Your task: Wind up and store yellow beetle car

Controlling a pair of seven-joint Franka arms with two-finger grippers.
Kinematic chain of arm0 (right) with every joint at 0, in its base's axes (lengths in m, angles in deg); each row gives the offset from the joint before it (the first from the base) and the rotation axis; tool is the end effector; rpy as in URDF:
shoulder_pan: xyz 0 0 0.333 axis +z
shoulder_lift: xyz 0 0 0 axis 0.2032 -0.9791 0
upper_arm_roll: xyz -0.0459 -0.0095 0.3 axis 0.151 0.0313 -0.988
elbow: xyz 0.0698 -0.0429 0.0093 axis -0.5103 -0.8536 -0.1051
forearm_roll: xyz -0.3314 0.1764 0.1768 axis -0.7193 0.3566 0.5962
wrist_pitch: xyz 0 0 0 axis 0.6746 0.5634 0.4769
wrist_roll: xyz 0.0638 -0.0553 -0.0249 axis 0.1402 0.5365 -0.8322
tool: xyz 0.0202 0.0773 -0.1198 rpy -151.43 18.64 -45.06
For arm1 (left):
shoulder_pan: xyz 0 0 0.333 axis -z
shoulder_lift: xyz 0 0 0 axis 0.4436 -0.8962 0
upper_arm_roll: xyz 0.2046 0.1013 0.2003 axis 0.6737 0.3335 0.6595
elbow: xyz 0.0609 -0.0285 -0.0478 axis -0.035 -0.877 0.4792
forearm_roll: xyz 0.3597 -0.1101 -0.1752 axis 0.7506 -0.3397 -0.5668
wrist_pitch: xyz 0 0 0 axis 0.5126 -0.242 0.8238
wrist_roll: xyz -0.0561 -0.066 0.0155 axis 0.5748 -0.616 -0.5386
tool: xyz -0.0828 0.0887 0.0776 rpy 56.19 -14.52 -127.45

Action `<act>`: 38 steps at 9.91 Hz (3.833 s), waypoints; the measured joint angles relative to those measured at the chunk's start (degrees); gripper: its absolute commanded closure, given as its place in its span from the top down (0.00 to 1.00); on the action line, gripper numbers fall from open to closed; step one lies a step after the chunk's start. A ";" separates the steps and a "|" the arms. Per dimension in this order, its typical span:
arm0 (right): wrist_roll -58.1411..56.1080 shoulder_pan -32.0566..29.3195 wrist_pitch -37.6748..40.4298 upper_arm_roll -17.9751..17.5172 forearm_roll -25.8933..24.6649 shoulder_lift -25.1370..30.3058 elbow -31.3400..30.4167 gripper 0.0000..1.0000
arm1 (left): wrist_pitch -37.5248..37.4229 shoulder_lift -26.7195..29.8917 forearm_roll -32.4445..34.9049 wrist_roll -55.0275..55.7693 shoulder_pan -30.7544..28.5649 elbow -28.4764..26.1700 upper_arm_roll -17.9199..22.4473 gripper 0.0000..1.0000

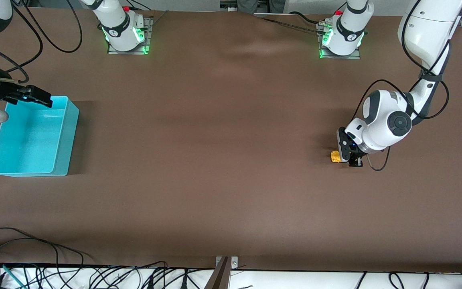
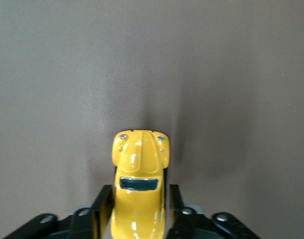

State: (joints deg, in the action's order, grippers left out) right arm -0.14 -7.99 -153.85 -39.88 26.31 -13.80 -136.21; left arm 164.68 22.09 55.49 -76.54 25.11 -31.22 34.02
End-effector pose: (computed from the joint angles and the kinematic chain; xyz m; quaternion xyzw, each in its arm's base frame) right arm 0.5907 0.0013 0.5258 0.9975 -0.0318 -0.0573 0.0276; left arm 0.5856 -0.0473 0.1281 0.7262 -0.6873 0.0028 0.0160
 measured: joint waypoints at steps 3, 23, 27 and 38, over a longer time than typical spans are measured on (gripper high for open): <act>0.00 0.00 -0.01 0.00 0.00 -0.15 -0.01 1.00 | 0.01 0.08 0.00 -0.06 -0.09 0.00 0.00 0.35; 0.00 0.01 -0.05 -0.01 0.00 -0.36 -0.01 1.00 | -2.06 -3.51 0.00 -23.54 -19.09 5.90 0.38 1.00; 0.00 0.01 -0.09 -0.01 0.00 -0.40 -0.01 1.00 | -13.09 -5.30 0.00 -23.60 -18.94 13.62 -0.06 1.00; -0.01 0.03 -0.27 -0.04 0.00 -0.63 -0.01 1.00 | -52.12 5.98 0.00 5.57 -14.29 30.24 -0.97 1.00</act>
State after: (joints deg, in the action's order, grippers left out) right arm -0.16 -7.97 -154.12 -39.92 26.31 -14.43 -136.22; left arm 112.56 28.08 55.49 -70.97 10.82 -0.98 33.05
